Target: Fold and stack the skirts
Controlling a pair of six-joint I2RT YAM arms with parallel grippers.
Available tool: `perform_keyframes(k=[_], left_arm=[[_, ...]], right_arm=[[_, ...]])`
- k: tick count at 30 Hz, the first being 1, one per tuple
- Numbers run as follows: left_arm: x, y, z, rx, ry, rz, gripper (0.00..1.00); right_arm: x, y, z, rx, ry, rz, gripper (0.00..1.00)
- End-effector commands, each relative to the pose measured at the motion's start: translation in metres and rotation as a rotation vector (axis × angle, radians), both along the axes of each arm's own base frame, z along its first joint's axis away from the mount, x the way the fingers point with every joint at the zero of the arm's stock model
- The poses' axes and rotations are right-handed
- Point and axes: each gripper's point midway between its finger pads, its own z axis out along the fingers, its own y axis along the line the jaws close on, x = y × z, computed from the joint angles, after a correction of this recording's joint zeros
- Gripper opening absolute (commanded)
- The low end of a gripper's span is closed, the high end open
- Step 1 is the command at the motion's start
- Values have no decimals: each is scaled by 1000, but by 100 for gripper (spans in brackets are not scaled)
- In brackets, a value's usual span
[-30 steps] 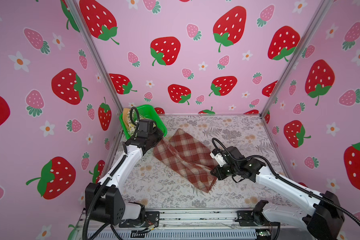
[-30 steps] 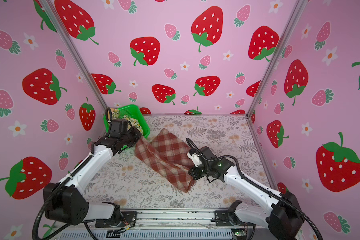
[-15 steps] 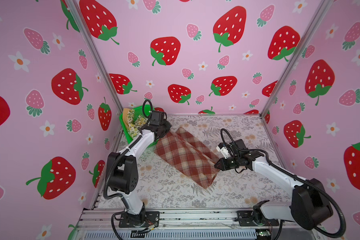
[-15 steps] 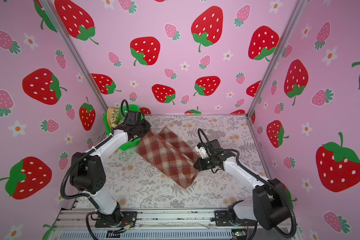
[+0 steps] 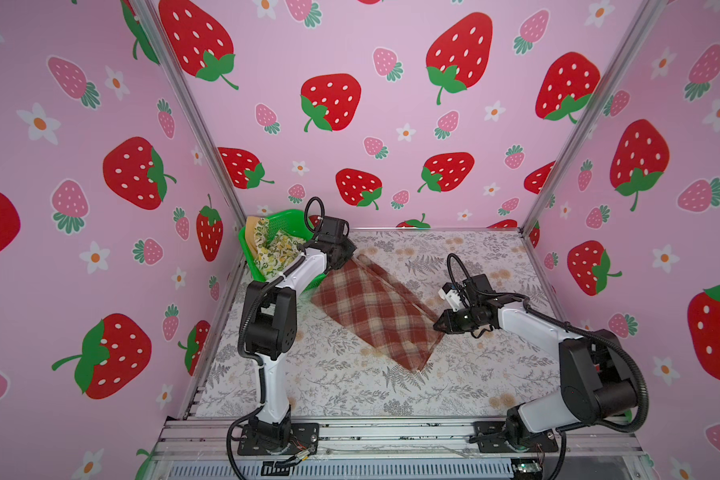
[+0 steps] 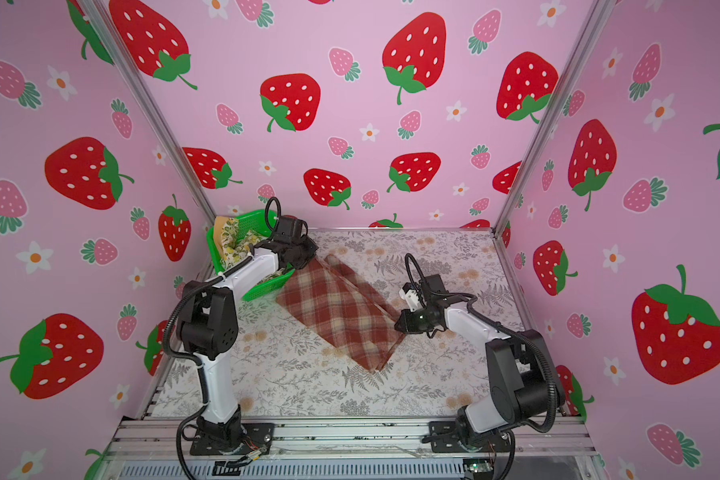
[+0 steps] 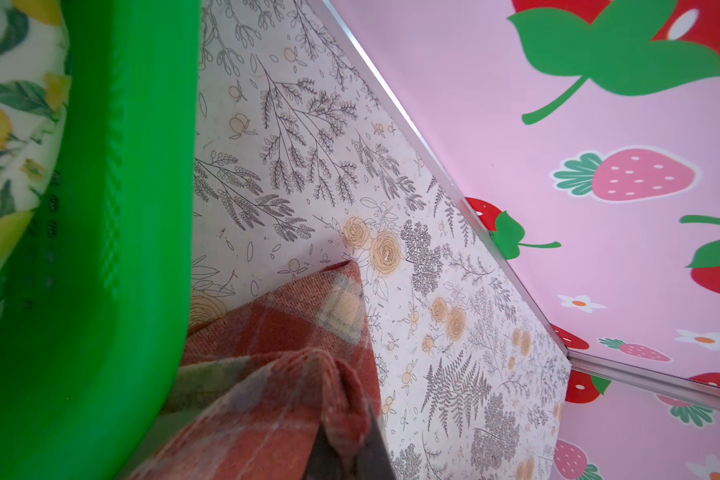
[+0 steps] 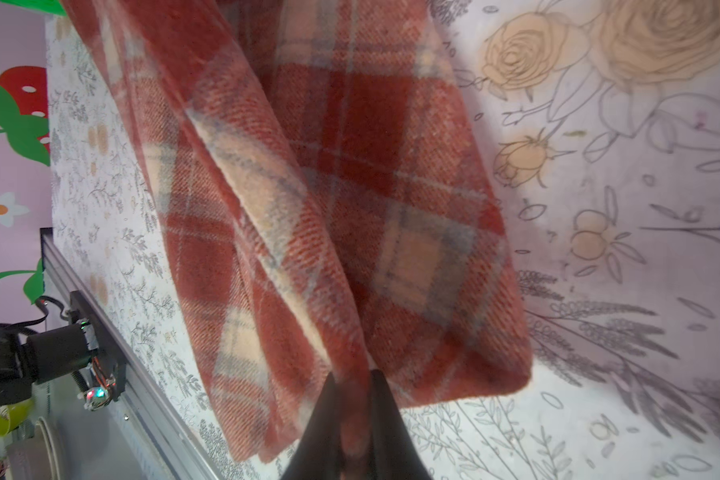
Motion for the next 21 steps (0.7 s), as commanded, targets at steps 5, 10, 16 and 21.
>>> perform_keyframes(k=[5, 10, 16, 21], left_arm=[[26, -10, 8, -23, -39, 13, 0], [35, -17, -5, -30, -19, -9, 0], [43, -24, -19, -39, -1, -30, 0], [49, -29, -29, -49, 15, -43, 0]], right_arm=[[27, -9, -2, -57, -43, -72, 16], [30, -14, -8, -91, -34, -95, 16], [29, -22, -9, -120, -40, -130, 16], [28, -25, -14, -131, -27, -146, 16]])
